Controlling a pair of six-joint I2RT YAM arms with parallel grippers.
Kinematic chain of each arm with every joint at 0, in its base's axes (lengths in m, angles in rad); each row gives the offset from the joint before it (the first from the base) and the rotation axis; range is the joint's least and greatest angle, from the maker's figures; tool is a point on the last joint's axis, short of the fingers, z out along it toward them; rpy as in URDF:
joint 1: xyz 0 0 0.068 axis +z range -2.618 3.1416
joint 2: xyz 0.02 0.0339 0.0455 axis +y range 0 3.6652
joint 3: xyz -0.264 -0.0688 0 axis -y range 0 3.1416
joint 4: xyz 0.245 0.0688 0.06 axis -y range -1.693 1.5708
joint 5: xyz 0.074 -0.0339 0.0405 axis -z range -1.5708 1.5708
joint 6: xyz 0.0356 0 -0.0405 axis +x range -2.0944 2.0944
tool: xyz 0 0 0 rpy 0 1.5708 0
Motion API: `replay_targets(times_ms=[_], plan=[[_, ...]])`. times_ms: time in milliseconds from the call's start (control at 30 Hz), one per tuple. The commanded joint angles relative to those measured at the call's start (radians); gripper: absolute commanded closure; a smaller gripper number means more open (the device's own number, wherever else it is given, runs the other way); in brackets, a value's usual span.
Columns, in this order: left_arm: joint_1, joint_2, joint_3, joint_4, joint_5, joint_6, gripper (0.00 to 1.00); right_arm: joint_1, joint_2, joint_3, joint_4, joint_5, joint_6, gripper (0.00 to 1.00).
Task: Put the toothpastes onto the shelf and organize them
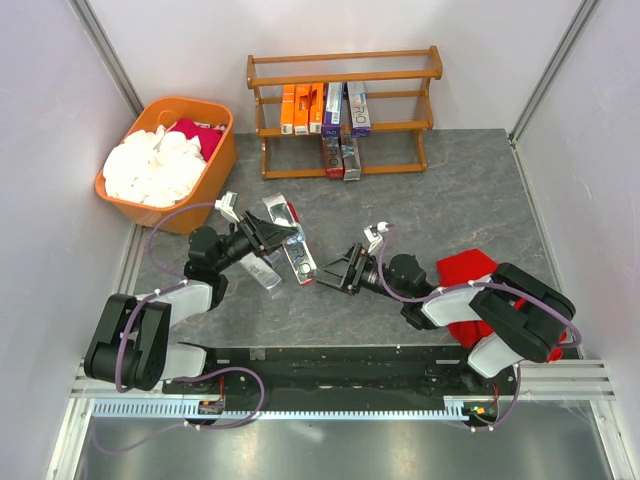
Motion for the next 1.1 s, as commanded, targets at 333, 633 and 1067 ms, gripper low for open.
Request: replay_targets(times_ms=[333, 633, 1067], plan=[[0.004, 0.042, -0.008, 0.173, 0.042, -0.079, 0.45, 0.006, 0.133, 0.048, 0.319, -0.026, 0.115, 0.53], [0.004, 0.004, 0.002, 0.063, 0.028, -0.007, 0.0, 0.003, 0.1, 0.034, 0.292, -0.005, 0.103, 0.59], [0.004, -0.247, 0.165, -0.789, -0.333, 0.396, 0.0, -0.144, 0.058, 0.009, 0.077, -0.017, 0.04, 0.63]])
